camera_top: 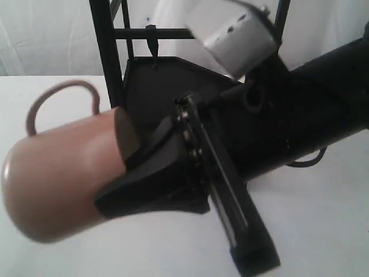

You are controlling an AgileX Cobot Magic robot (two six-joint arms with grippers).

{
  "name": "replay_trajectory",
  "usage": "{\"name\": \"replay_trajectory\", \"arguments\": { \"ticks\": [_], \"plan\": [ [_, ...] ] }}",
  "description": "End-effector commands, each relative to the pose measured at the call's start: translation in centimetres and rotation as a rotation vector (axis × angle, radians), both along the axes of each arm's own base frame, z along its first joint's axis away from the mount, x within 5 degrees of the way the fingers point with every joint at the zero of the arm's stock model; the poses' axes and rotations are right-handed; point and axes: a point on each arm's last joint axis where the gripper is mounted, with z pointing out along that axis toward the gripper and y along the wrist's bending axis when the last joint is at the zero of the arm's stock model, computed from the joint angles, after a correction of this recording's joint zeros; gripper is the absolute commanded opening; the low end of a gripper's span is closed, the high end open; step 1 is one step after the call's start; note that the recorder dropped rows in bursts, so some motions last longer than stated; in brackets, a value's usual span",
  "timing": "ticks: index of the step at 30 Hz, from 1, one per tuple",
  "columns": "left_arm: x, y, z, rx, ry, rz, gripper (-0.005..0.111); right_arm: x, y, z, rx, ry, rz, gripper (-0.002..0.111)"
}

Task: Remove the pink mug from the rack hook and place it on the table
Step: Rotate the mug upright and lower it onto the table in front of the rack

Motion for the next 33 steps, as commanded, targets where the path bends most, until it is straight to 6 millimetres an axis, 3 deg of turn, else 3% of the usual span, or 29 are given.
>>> {"name": "replay_trajectory", "arguments": {
  "ticks": [1, 5, 10, 20, 33],
  "plan": [
    [0.0, -0.1, -0.1, -0.004, -0.005, -0.006, 0.000, -1.9, 1.1, -0.5, -0.070, -0.048, 0.069, 0.000],
    [0.0, -0.1, -0.1, -0.004, -0.005, -0.006, 0.000, -2.4, 1.9, -2.0, -0.245, -0.093, 0.010, 0.000],
    [0.0, -0.1, -0.1, -0.004, -0.005, -0.006, 0.000, -1.1, 1.4, -3.8, -0.496, -0.115, -0.202, 0.000],
    [0.0, -0.1, -0.1, -0.004, -0.005, -0.006, 0.000, 1.5, 0.9, -7.9, -0.827, -0.088, -0.357, 0.000],
    [0.0, -0.1, -0.1, -0.004, -0.005, -0.006, 0.000, 3.7, 2.5, -10.4, -0.903, -0.049, -0.432, 0.000]
  ]
}}
